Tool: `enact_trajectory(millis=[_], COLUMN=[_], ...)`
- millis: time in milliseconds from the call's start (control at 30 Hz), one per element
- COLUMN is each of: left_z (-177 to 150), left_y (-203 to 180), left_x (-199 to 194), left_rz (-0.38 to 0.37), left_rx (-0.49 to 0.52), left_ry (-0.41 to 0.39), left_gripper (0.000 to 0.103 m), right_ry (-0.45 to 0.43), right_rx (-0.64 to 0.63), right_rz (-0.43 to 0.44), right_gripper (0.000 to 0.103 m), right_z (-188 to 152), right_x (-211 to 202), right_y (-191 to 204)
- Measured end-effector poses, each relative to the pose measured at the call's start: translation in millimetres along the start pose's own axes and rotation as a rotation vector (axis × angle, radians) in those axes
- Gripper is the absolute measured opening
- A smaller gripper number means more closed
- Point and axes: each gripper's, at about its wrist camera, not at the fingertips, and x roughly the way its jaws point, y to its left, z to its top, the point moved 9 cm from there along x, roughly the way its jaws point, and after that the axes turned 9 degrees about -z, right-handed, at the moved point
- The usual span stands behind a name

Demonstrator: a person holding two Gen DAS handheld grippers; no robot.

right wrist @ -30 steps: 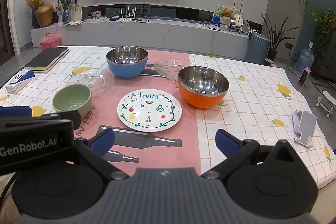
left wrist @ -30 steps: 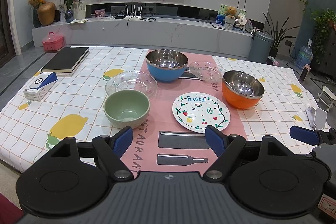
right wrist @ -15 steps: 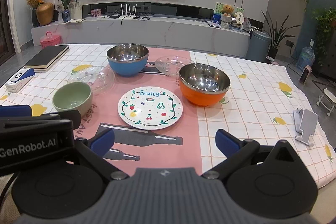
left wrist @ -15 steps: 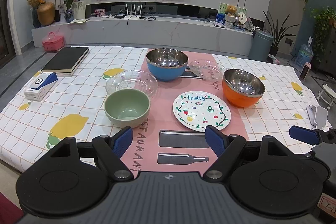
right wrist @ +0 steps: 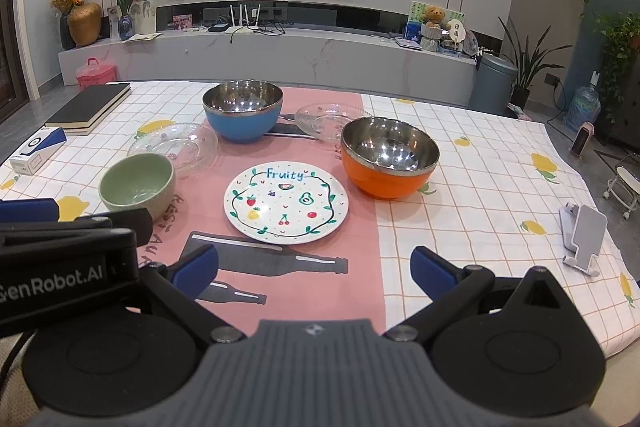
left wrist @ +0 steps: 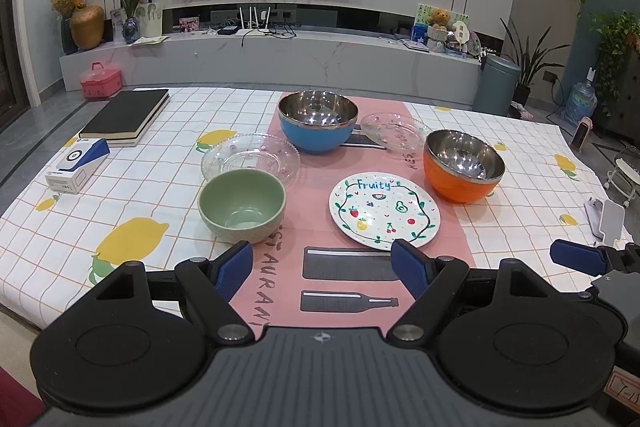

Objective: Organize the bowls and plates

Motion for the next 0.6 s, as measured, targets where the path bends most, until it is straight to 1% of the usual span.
enact_trajectory(millis=[600], left_z=[-0.8], left_y=[1.6], left_x=[0.8], left_rz=[0.0], left_rx=[-0.003], left_ry=[0.026], left_gripper=[0.092], right_ry=[0.031], right_rx=[0.007], right_rz=[0.027], right_gripper=[0.1], right_z=[-2.6], right_x=[5.7], right_y=[0.7])
